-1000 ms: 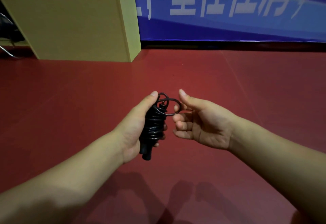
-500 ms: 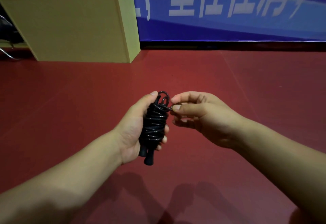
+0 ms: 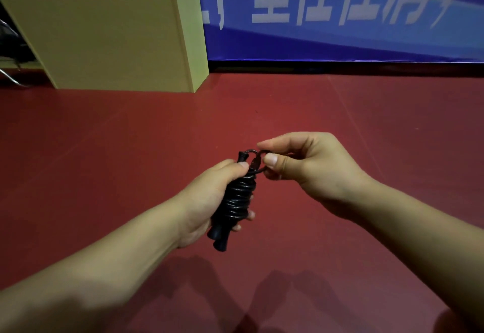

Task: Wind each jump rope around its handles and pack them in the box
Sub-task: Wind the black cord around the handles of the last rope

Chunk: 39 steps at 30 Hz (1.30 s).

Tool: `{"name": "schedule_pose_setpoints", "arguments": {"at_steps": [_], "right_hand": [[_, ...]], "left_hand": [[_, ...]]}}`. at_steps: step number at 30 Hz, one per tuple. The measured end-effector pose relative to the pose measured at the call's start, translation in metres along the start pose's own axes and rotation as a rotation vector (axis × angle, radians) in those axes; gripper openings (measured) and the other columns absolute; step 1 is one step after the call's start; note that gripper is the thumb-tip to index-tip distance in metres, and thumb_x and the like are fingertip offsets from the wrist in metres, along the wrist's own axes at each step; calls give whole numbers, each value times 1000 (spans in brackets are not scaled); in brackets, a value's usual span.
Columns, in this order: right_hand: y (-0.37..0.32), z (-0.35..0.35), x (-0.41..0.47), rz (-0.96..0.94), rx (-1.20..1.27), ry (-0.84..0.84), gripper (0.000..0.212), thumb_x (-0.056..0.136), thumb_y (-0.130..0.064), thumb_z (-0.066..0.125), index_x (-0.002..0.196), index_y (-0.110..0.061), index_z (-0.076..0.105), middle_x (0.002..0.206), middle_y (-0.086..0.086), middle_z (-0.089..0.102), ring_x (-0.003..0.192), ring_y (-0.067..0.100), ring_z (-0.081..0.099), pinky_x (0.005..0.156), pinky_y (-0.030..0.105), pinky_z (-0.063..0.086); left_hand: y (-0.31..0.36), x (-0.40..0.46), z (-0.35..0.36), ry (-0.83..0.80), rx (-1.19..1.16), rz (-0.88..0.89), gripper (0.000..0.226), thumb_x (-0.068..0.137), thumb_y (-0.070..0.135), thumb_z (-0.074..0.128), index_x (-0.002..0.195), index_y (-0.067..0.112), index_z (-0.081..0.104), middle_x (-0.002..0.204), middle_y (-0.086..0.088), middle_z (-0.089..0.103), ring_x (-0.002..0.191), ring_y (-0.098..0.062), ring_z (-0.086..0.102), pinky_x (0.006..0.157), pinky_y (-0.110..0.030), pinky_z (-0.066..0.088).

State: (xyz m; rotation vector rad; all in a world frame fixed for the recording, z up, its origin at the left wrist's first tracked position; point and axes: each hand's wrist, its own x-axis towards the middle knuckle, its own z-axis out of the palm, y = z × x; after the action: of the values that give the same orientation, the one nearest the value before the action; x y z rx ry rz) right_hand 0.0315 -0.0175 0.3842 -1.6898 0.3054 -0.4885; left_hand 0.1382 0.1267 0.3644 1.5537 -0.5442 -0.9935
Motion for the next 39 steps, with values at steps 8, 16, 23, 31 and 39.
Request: {"name": "schedule_pose_setpoints", "arguments": {"at_steps": [8, 16, 23, 31, 39], "right_hand": [[0, 6, -2, 165, 236, -16, 18, 89, 1, 62, 106, -4, 65, 65, 3, 64, 62, 15, 65, 70, 30, 61], [-3, 2, -1, 424, 393, -117, 21, 92, -12, 60, 108, 0, 67, 78, 9, 69, 63, 12, 65, 67, 27, 61], [-1, -2, -3, 546, 465, -190, 12, 86, -10, 63, 97, -8, 65, 78, 8, 64, 61, 12, 61, 68, 30, 59], [4, -1, -1, 380, 84, -58, 11, 90, -8, 66, 81, -12, 61, 67, 4, 63, 56, 13, 57, 63, 30, 52], [11, 3, 3, -25, -505, 155, 22, 88, -40, 67, 78, -21, 63, 62, -4, 65, 50, 2, 50, 51, 24, 41]], "left_hand": [[-4, -2, -1, 13, 122, 137, 21, 100, 27, 46, 106, 18, 65, 86, -10, 68, 71, -27, 67, 61, -37, 46], [-4, -1, 3, 38, 200, 267, 19, 102, 21, 45, 105, 18, 63, 81, -10, 59, 67, -25, 55, 62, -37, 55], [-15, 5, 1, 37, 403, 348, 16, 95, 37, 49, 100, 32, 63, 67, 9, 59, 53, -13, 50, 56, -34, 43], [-21, 9, 0, -51, 373, 341, 18, 85, 47, 47, 87, 34, 61, 67, 11, 56, 50, -15, 44, 57, -35, 37], [-15, 9, 5, -138, 147, 310, 28, 98, 40, 53, 94, 12, 54, 65, 4, 47, 47, -12, 36, 58, -36, 36]]}}
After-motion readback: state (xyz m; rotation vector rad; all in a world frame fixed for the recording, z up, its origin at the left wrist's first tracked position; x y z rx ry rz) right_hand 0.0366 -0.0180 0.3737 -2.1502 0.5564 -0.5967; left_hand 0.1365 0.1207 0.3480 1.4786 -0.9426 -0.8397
